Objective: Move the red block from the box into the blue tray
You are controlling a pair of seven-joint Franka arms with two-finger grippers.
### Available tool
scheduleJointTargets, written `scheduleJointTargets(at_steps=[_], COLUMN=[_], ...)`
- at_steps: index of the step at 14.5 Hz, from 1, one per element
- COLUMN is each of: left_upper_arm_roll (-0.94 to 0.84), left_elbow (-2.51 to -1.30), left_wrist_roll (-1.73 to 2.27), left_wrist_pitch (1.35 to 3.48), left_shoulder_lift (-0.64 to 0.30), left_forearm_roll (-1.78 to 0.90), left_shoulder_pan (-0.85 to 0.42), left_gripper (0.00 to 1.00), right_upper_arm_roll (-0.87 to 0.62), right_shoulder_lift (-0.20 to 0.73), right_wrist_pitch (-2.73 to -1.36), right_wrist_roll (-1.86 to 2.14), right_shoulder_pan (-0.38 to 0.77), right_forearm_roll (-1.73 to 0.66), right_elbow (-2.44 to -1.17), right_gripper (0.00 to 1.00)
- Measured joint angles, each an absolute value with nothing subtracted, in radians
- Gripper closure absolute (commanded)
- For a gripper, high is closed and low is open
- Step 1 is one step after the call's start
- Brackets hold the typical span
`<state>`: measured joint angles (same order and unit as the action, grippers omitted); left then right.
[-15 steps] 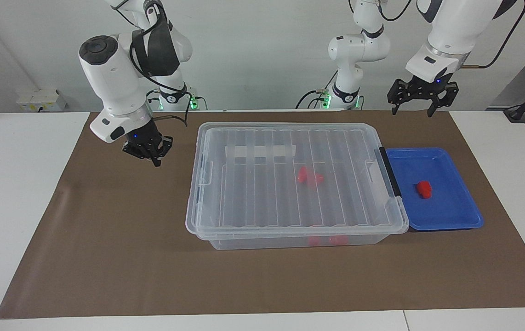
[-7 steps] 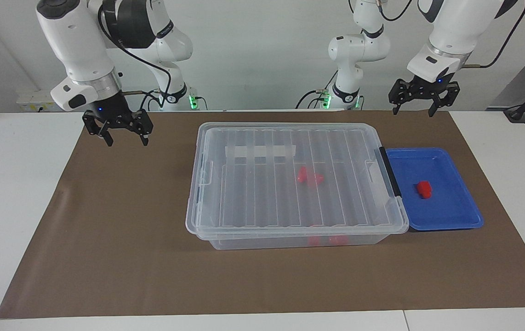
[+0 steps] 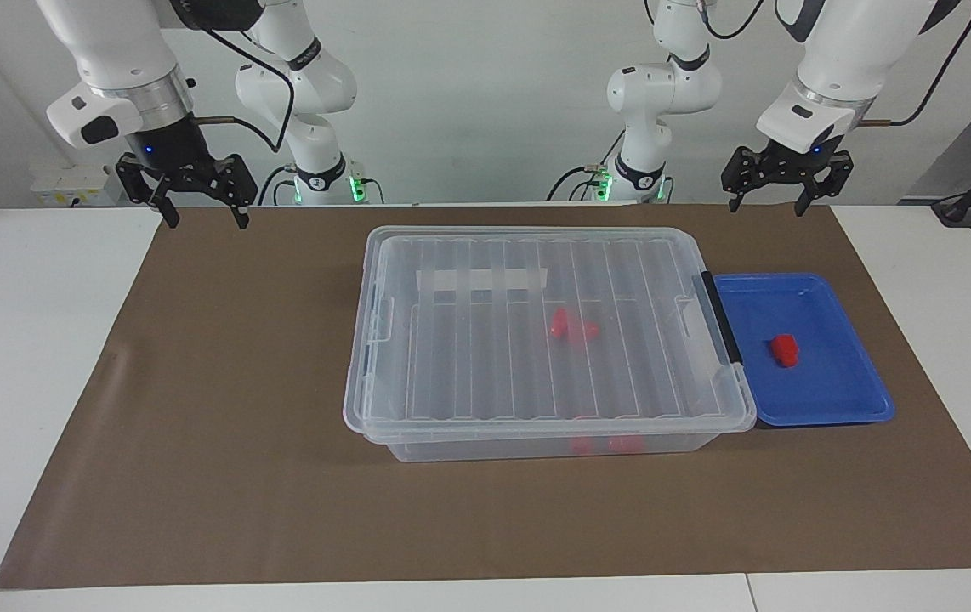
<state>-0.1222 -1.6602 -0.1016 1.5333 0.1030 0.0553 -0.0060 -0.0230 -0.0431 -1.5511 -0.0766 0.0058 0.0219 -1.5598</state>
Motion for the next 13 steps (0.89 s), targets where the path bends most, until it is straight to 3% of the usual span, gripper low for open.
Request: scheduleJointTargets(at_steps=[13], left_upper_arm_roll=[-0.122], left_elbow=[-1.661], left_wrist_roll=[-0.102], left_wrist_pitch=[1.533], left_shoulder_lift=[0.103], left_forearm_roll=[0.055], left_shoulder_pan=[-0.006], left_gripper=[0.00], right_upper_arm_roll=[-0.025], right_shoulder_lift=[-0.036], right_wrist_pitch=[-1.491], right_wrist_roll=[-0.102], right_shoulder_pan=[0.003], right_forearm_roll=[0.022], right_elbow=[-1.545], right_gripper=[0.00])
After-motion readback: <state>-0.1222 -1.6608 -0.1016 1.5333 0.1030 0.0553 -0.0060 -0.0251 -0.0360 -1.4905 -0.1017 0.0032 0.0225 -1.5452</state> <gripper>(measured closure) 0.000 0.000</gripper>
